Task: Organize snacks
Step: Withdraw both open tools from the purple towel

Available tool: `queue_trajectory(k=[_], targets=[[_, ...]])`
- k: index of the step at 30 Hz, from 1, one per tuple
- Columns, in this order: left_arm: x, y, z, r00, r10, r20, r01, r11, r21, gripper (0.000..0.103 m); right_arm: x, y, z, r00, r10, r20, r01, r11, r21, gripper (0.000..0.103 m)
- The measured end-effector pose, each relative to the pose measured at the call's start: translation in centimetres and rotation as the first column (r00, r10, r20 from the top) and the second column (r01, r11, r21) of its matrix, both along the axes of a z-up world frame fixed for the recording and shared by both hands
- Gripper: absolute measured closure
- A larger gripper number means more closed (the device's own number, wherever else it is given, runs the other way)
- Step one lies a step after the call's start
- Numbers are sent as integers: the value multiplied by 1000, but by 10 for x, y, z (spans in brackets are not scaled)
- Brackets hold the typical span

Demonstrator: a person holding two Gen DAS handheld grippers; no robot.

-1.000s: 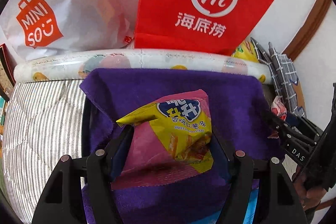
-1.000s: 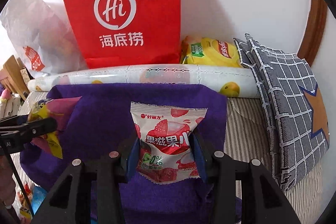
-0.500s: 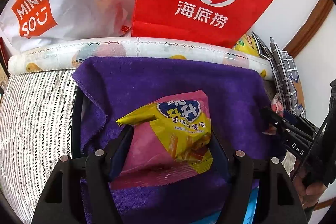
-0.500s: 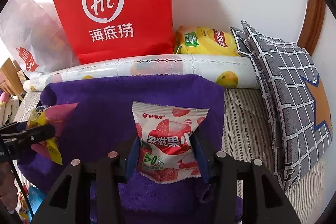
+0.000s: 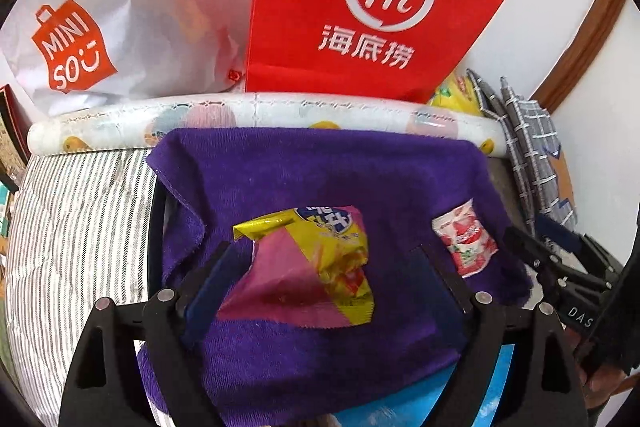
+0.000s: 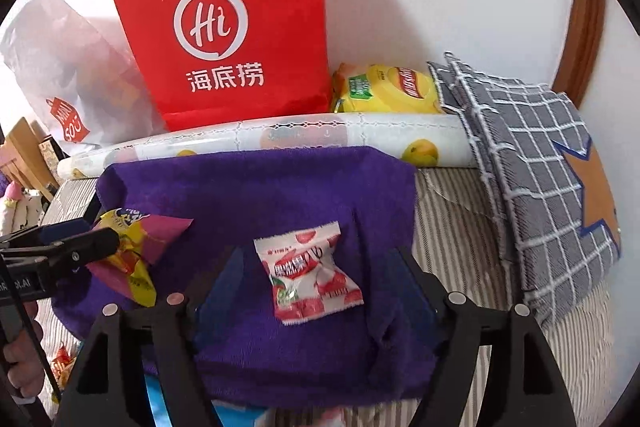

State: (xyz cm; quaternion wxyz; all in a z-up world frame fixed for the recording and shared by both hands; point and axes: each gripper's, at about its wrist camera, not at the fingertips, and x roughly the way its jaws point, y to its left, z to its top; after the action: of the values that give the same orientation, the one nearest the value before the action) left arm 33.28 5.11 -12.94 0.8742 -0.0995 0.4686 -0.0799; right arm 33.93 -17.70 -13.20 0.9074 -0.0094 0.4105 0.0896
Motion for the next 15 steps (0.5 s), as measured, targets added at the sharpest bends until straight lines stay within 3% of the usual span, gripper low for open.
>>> queue_trajectory(k=[6,11,15], targets=[[-20,6,15,1000,20,-8,-20,1000,-18,15,-26,-4,15,999,-37,3,37,998,-60,24],[-47,12,33,999,44,3,-44,999,-11,13,-55,-9,32,997,-70,15,70,997,-21,16],[-73,13,46,999,45,22,-45,999,1,10,-79,-14,42,995,-97,34,97,995,-22,15]])
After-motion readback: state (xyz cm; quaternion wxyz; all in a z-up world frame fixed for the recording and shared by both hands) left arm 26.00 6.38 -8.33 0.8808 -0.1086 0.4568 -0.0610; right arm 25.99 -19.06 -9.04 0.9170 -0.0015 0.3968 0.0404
